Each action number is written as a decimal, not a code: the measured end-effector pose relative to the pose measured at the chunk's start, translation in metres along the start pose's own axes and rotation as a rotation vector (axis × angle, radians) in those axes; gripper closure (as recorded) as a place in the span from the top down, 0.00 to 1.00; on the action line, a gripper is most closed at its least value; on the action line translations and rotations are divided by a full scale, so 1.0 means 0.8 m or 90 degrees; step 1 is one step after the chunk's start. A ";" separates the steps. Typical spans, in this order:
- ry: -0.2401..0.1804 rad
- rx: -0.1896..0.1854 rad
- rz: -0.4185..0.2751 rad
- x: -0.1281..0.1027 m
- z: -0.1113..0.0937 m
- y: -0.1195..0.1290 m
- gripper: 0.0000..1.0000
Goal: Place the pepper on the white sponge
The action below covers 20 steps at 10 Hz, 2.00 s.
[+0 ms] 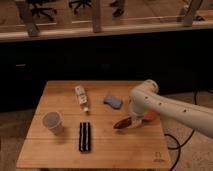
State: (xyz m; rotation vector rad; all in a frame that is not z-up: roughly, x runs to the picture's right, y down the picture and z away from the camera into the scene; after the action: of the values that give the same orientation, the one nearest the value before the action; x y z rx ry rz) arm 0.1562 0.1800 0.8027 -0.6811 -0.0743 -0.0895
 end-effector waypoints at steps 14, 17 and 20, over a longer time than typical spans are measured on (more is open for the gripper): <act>-0.015 0.006 -0.068 -0.078 -0.028 -0.121 0.02; -0.021 -0.011 -0.071 -0.089 -0.025 -0.141 0.02; -0.029 -0.017 -0.072 -0.095 -0.022 -0.158 0.02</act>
State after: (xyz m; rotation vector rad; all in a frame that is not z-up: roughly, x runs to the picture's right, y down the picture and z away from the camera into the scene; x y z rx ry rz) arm 0.0676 0.0760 0.8606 -0.7060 -0.1548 -0.1837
